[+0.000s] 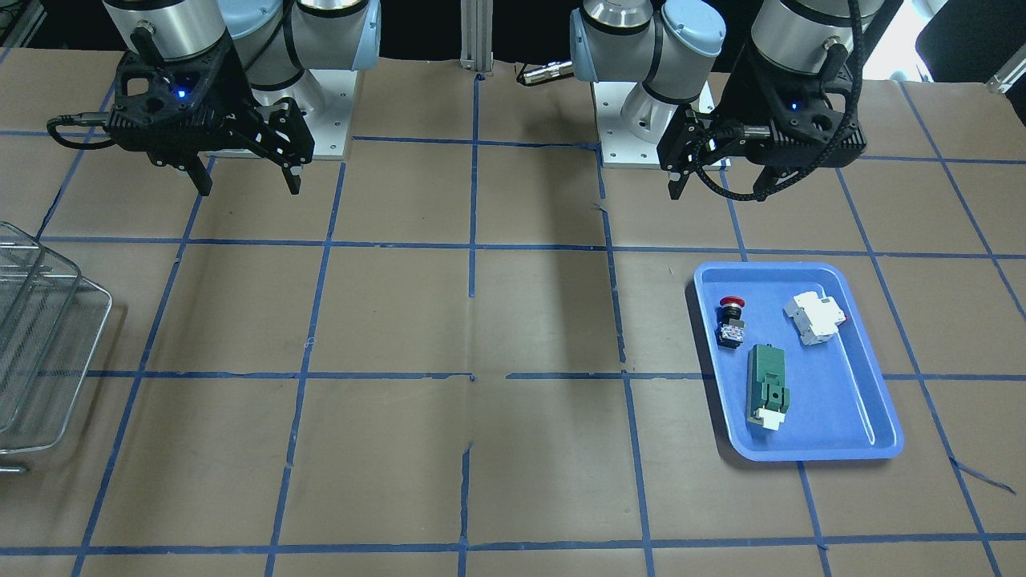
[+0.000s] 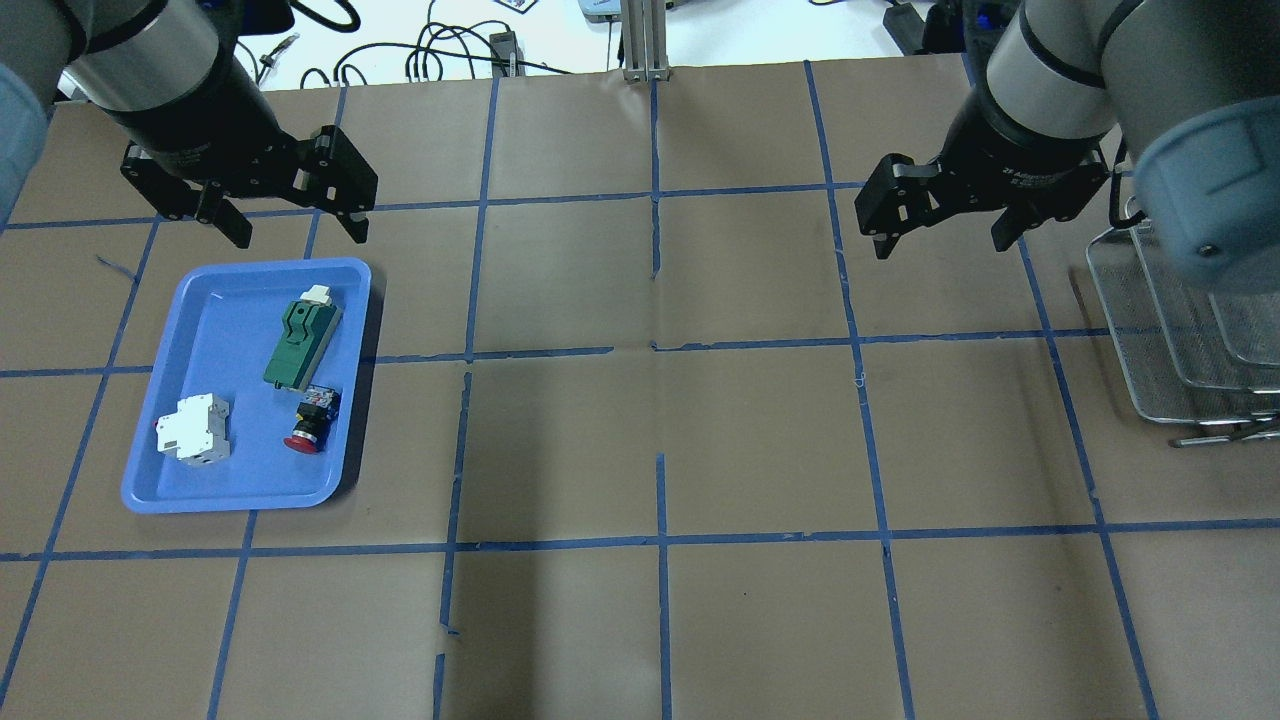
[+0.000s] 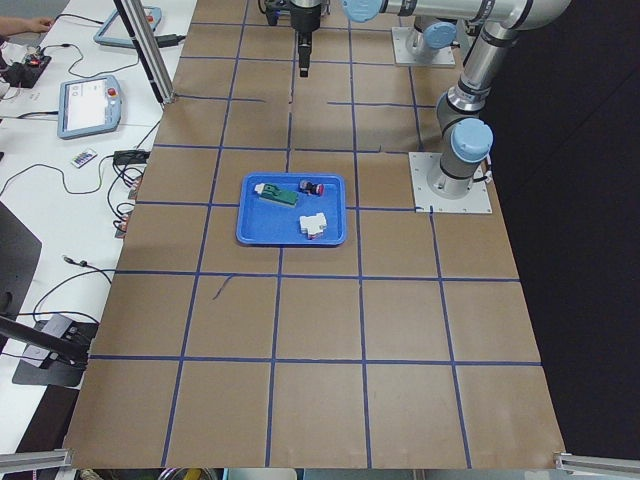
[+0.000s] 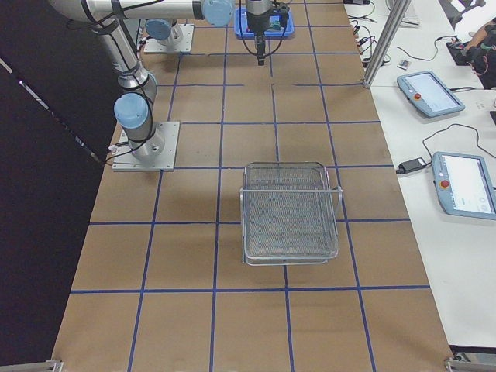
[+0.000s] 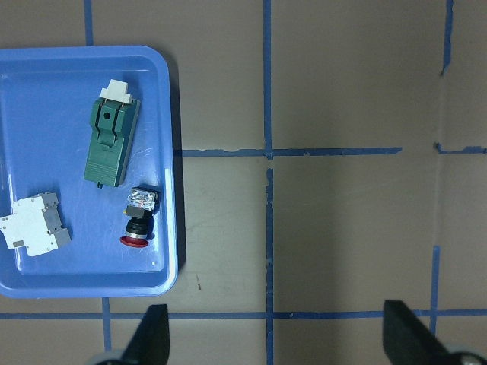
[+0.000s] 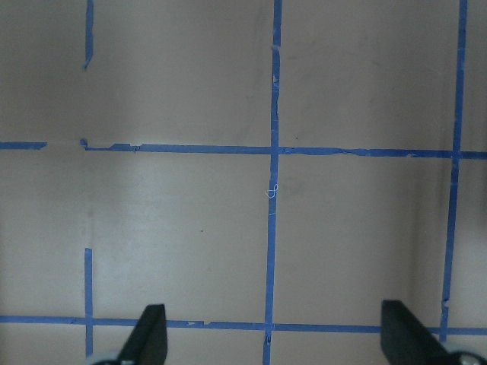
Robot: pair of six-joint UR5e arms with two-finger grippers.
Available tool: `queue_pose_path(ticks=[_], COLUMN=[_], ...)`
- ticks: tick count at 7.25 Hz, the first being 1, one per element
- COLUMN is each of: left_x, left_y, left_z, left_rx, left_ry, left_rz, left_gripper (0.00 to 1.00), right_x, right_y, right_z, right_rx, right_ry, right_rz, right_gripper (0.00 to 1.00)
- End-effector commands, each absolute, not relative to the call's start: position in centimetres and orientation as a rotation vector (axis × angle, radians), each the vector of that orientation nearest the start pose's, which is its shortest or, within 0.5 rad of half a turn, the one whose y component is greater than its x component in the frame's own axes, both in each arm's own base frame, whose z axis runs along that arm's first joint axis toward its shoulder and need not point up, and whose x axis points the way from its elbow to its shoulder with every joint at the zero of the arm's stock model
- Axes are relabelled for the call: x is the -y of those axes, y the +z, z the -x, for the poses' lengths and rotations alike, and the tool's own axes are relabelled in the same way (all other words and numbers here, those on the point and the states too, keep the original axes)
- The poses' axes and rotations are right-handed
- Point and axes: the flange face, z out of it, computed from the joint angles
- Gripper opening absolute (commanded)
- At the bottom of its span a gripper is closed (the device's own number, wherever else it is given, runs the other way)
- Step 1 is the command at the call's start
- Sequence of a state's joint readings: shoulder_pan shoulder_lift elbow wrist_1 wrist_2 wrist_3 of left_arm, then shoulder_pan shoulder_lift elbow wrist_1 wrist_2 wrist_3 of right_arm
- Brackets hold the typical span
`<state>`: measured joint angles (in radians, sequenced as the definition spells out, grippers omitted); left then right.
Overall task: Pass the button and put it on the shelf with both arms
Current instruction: 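Move the left gripper down over the red push button in the tray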
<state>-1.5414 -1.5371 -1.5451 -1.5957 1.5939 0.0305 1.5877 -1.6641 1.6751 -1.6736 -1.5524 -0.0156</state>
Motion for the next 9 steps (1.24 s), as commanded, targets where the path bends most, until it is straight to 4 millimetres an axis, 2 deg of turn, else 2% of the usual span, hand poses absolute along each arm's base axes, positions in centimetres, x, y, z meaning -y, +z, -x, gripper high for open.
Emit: queue_pose_path(ticks=[1,2,3,4,5,6,7,8,9], left_x=[48.3,48.9,49.9,51.0,50.6,49.7,49.0,48.8,48.5], left_y=[50.3,49.2,45.4,40.4,35.5,31.1,27.6,24.4,22.3], left_z=[11.3,10.2,6.6,1.8,-1.0,-3.0,-5.7,-6.4,-6.3], left_rx=[-3.118,-3.118,-3.125,-3.134,-3.128,-3.116,-3.133,-3.151,-3.151], left_ry=[-0.015,0.022,0.129,0.111,0.093,0.107,0.137,0.139,0.128], left_rz=[-0.021,-0.152,-0.205,-0.184,-0.272,-0.423,-0.454,-0.46,-0.463], left_gripper=[1.0,1.0,1.0,1.0,1.0,1.0,1.0,1.0,1.0], right_x=[45.9,45.9,45.9,45.9,45.9,45.9,45.9,45.9,45.9], right_y=[49.1,49.1,49.1,49.1,49.1,49.1,49.1,49.1,49.1], right_z=[-14.3,-14.3,-14.3,-14.3,-14.3,-14.3,-14.3,-14.3,-14.3], right_rx=[-3.119,-3.12,-3.12,-3.118,-3.12,-3.119,-3.118,-3.118,-3.119], right_ry=[-0.144,-0.141,-0.141,-0.144,-0.141,-0.144,-0.144,-0.141,-0.144], right_rz=[0.052,0.054,0.054,0.052,0.054,0.052,0.052,0.052,0.052], right_gripper=[1.0,1.0,1.0,1.0,1.0,1.0,1.0,1.0,1.0])
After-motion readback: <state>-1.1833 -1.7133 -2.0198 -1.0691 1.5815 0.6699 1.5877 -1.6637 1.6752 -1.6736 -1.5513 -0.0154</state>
